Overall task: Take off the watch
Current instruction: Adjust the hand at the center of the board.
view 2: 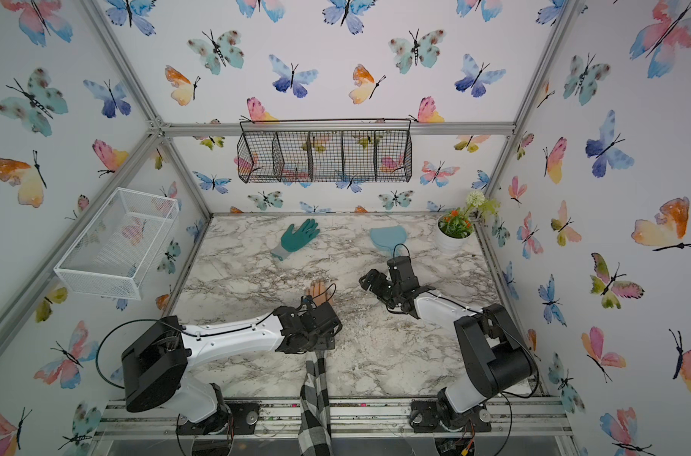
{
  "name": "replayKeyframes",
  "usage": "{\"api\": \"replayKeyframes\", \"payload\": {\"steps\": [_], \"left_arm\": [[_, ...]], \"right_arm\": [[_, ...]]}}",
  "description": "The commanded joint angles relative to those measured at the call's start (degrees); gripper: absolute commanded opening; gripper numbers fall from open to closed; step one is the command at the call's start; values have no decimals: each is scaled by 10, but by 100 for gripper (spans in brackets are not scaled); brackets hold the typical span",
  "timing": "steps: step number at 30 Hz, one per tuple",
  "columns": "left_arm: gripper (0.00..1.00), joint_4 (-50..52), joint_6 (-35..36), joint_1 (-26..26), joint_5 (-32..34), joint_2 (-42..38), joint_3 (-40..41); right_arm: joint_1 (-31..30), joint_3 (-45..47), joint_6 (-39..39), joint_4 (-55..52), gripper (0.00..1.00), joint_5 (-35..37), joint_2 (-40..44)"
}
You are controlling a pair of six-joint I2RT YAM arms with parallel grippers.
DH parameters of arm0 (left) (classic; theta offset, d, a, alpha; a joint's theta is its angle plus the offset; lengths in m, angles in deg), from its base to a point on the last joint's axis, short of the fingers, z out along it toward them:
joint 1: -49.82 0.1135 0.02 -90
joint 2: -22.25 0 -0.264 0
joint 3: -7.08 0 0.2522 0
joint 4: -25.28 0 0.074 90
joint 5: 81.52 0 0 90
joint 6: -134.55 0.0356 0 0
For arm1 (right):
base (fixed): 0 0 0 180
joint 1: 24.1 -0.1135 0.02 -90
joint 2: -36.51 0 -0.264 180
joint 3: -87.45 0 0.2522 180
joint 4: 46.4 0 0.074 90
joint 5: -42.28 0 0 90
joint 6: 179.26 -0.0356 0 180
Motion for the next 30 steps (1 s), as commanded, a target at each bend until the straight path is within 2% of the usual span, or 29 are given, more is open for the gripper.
{"api": "replayKeyframes", "payload": {"steps": [1, 7, 17, 20, 30], "left_arm": [[94, 15, -3, -3, 19, 16, -11], [92, 11, 15, -3, 11, 58, -36], [80, -11, 24, 1, -1, 81, -20], [73, -19, 26, 3, -1, 80, -13], [41, -24, 41, 4, 5, 88, -17]], "right_arm": [[-2, -11, 6, -18, 91, 13, -5], [-2, -14, 7, -18, 91, 18, 0], [-2, -14, 15, -20, 91, 30, 4], [-2, -13, 18, -21, 91, 31, 4], [-2, -4, 27, -22, 91, 33, 8]]}}
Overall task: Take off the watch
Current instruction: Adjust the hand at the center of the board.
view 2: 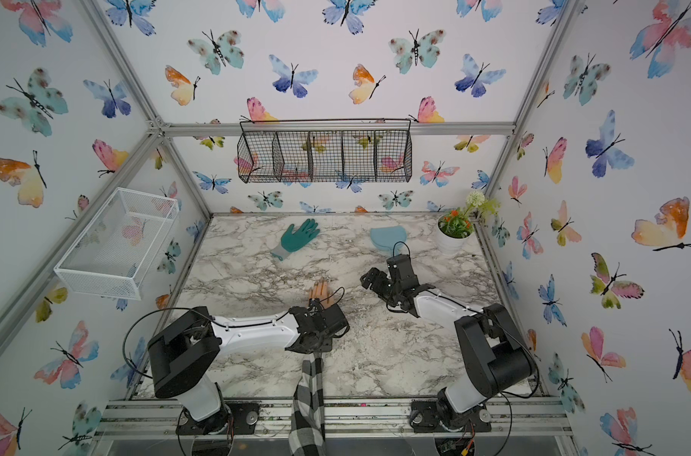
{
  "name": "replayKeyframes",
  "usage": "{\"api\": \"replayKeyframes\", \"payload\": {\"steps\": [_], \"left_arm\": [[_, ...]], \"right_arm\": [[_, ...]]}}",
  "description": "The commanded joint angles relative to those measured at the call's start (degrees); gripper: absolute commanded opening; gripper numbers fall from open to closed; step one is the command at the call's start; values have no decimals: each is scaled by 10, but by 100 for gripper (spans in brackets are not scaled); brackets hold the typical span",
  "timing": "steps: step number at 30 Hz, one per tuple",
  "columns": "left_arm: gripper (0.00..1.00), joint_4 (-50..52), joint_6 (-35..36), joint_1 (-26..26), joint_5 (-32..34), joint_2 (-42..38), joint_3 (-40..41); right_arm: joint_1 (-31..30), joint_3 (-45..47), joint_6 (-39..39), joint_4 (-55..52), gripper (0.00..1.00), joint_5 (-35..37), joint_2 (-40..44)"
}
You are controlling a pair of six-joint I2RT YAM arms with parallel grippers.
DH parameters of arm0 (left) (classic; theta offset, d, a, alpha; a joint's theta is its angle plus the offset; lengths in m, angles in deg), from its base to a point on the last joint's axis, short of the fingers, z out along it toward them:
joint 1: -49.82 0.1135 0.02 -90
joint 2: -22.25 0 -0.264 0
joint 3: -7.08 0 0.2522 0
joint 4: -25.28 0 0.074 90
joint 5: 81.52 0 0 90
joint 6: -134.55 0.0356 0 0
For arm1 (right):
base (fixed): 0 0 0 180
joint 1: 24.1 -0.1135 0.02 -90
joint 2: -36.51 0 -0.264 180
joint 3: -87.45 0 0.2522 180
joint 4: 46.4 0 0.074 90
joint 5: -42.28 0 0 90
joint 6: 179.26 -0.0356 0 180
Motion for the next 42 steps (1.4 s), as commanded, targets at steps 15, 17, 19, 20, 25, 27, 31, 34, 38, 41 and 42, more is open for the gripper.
{"api": "replayKeyframes", "payload": {"steps": [15, 17, 19, 20, 25, 27, 31, 34, 38, 41, 42], "left_arm": [[31, 17, 48, 3, 8, -23, -51], [31, 17, 49, 5, 4, -26, -61], [31, 14, 50, 8, -3, -28, -68], [31, 9, 51, 8, -6, -31, -70], [32, -2, 56, 10, -17, -40, -84], [32, -3, 56, 10, -24, -38, -91], [32, -11, 55, 10, -34, -37, -97], [32, -15, 55, 10, -38, -36, -103], [32, -21, 57, 10, -48, -35, -109], [32, -25, 59, 11, -50, -32, -113], [32, -26, 60, 10, -51, -31, -114]], "right_arm": [[-2, 76, 8, 153, 92, -189, 20], [-2, 94, -8, 198, 91, -218, 20], [-2, 111, -23, 241, 91, -237, 17], [-2, 118, -31, 262, 91, -246, 14], [-2, 144, -68, 339, 90, -269, -5], [-2, 152, -81, 366, 89, -276, -13], [-2, 156, -100, 397, 88, -282, -33], [-5, 156, -115, 423, 87, -286, -49], [-13, 150, -132, 452, 86, -288, -70], [-19, 144, -143, 468, 83, -291, -83], [-20, 142, -145, 471, 83, -292, -86]]}}
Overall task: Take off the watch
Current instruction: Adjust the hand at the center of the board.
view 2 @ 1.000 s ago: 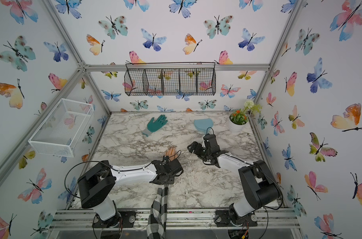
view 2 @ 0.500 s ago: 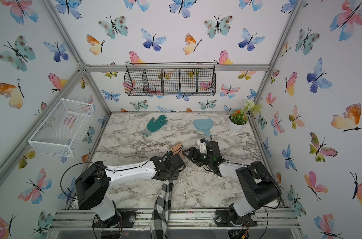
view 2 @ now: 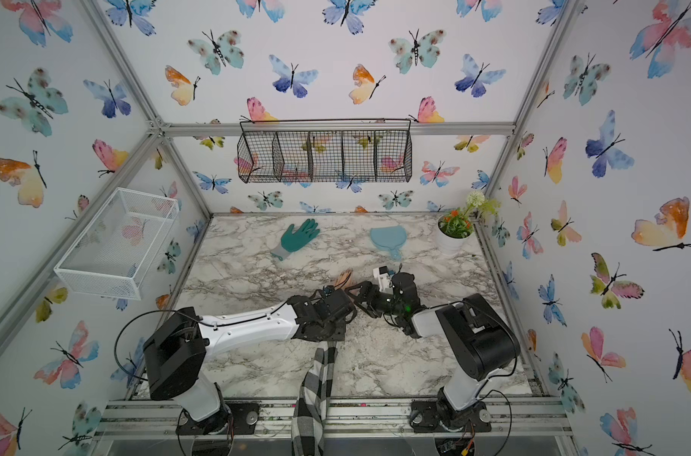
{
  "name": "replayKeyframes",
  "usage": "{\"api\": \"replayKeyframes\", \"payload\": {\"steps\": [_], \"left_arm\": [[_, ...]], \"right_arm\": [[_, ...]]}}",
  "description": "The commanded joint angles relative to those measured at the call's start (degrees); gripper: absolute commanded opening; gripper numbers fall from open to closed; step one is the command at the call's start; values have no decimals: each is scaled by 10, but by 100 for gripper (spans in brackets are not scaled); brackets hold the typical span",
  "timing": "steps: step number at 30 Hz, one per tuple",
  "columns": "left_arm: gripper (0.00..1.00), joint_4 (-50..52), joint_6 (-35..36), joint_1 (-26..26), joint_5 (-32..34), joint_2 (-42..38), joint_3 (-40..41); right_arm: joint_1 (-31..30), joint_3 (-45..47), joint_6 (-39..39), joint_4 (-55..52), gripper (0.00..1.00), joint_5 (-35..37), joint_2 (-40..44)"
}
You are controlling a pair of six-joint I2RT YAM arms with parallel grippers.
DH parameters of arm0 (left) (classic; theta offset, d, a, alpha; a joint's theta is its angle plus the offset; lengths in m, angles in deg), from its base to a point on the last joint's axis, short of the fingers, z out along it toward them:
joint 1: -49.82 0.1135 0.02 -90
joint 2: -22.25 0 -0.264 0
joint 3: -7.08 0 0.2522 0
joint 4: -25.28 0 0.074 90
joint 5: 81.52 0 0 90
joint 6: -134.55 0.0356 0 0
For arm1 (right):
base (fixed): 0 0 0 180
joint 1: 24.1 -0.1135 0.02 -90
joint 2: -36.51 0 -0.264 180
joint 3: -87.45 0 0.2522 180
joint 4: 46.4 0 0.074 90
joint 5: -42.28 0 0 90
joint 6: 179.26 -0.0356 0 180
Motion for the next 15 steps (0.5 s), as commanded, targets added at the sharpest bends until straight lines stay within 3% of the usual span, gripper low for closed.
{"api": "replayKeyframes", "payload": {"steps": [1, 9, 15], "left_arm": [[32, -25, 9, 5, 1, -13, -25], [32, -31, 15, 4, -7, -8, -35], [35, -37, 19, 5, -13, -3, -35]], "right_arm": [[-9, -10, -20, 40, 81, -13, -14], [-16, -16, -30, 60, 67, -12, -29], [-17, -16, -34, 69, 38, -15, -32]]}}
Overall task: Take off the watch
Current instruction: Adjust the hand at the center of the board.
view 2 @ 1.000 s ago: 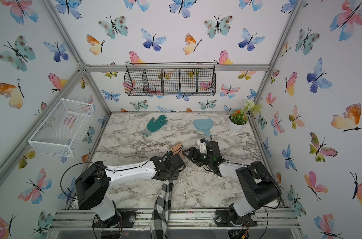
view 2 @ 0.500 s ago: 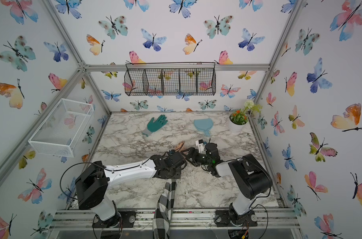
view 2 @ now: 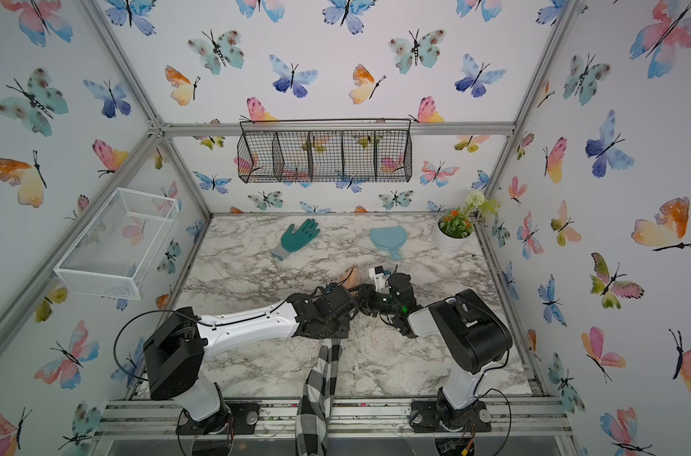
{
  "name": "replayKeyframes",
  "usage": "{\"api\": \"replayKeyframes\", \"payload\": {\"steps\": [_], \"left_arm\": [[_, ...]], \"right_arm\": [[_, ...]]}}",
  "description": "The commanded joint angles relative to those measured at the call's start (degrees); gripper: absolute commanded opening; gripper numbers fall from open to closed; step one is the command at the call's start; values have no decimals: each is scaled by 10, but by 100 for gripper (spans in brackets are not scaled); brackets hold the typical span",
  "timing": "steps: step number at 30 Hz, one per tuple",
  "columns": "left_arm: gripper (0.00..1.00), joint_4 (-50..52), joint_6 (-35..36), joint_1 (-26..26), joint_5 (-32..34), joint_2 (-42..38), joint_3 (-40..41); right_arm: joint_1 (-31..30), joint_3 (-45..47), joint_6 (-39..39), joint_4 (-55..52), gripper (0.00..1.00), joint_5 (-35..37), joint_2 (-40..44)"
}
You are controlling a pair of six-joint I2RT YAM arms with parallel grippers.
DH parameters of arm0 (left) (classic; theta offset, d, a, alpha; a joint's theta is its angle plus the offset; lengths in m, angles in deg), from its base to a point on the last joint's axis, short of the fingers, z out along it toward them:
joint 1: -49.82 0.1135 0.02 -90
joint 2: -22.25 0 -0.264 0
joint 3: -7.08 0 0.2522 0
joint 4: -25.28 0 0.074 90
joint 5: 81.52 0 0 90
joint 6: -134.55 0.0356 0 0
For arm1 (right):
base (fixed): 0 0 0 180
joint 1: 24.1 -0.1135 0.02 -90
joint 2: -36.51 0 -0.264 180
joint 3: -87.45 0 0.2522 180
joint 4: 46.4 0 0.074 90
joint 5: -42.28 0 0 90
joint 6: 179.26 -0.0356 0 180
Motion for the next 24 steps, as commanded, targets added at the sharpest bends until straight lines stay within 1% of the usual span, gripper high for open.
{"api": "replayKeyframes", "payload": {"steps": [1, 4, 5, 6, 8, 10, 13, 17, 20, 24], "left_arm": [[37, -28, 14, 5, 1, -3, -20], [44, -35, 19, 4, -4, 1, -21], [46, -36, 22, 5, -5, 2, -23], [51, -38, 25, 5, -8, 1, -23], [62, -43, 28, 5, -11, -5, -19], [75, -51, 30, 8, -16, -18, -9], [86, -67, 32, 16, -26, -47, 14], [94, -86, 29, 36, -37, -99, 49], [99, -98, 18, 64, -38, -144, 81], [100, -114, 18, 122, -53, -179, 109]], "right_arm": [[-3, -6, -3, 24, 34, -8, -5], [-3, -3, -6, 23, 29, -4, 0], [-3, -2, -6, 19, 29, -1, 3], [-3, -1, -4, 11, 28, 5, 7], [-3, -3, 6, -17, 27, 21, 19], [-3, -13, 31, -80, 27, 48, 39], [-3, -38, 78, -194, 26, 94, 69], [-3, -68, 116, -317, 26, 147, 100], [-3, -92, 136, -399, 25, 187, 123], [-3, -135, 167, -521, 25, 242, 138]]}}
